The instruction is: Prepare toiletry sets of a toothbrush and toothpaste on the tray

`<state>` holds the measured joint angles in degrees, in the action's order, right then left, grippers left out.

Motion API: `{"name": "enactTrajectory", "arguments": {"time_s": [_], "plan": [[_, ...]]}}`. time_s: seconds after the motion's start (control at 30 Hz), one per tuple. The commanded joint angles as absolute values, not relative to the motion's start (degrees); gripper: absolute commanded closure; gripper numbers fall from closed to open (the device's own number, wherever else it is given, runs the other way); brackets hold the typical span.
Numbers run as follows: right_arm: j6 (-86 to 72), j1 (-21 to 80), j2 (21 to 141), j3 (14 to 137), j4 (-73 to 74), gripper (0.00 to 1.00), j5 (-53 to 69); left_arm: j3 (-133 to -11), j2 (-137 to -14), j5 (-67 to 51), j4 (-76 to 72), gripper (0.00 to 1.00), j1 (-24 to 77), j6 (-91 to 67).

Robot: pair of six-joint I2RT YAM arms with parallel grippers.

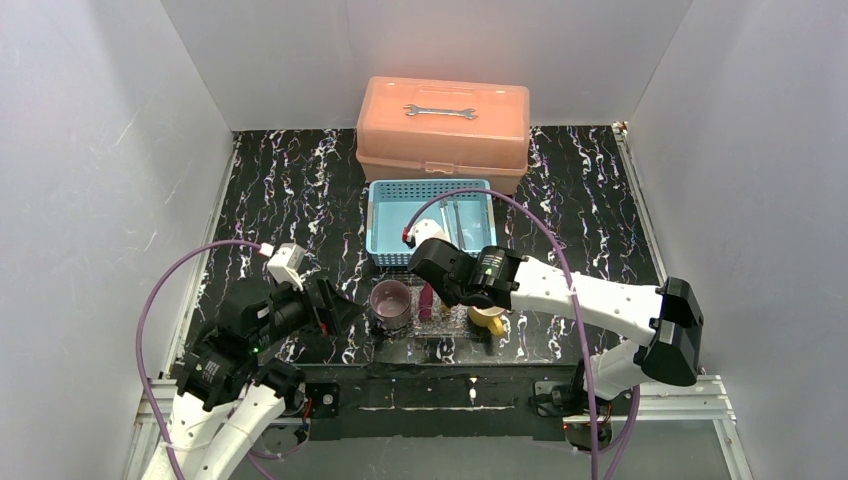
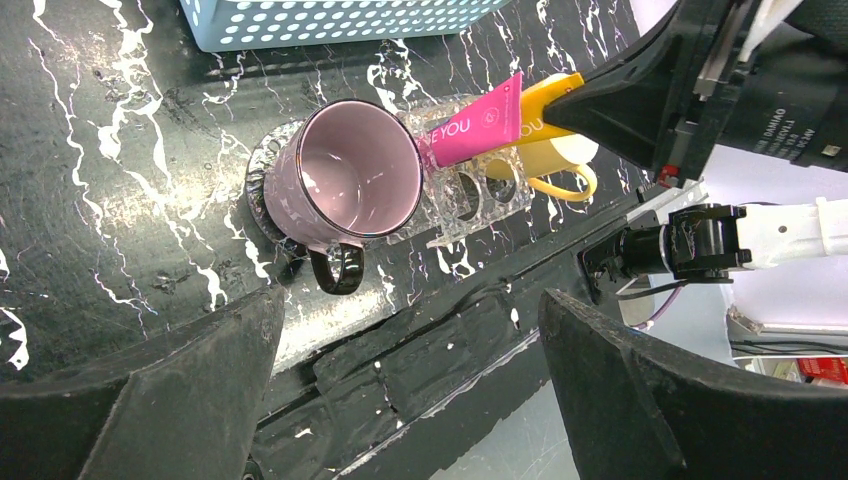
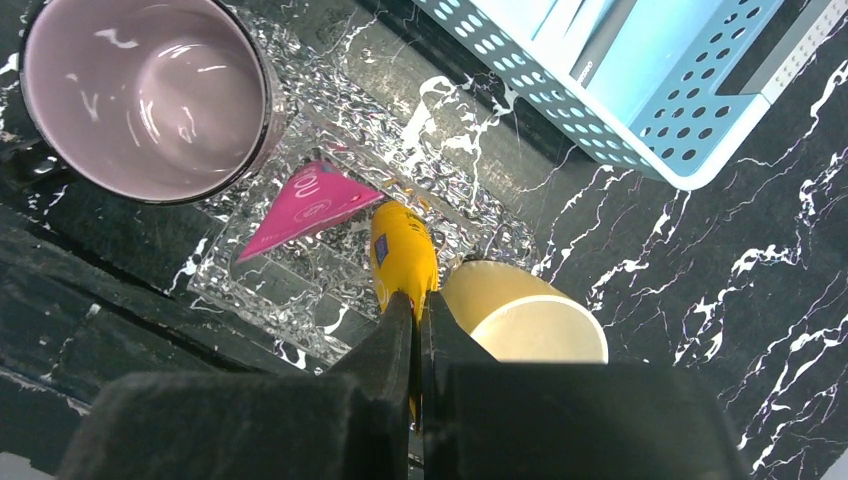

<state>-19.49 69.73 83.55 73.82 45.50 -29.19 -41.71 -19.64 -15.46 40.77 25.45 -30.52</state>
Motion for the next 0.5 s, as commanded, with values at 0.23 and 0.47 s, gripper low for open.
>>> {"name": "enactTrajectory", "arguments": {"time_s": [0.23, 0.47], "plan": [[-20.11, 67.38, 82.95, 69.7, 39.78, 0.94, -28.33, -41.35, -19.51, -15.56, 40.34, 0.02, 25.49, -30.06], [-20.21, 66.56, 83.2, 68.39, 38.43, 0.88, -27.01, -41.26, -19.78, -15.82, 40.17, 0.02, 25.5, -30.05]]}}
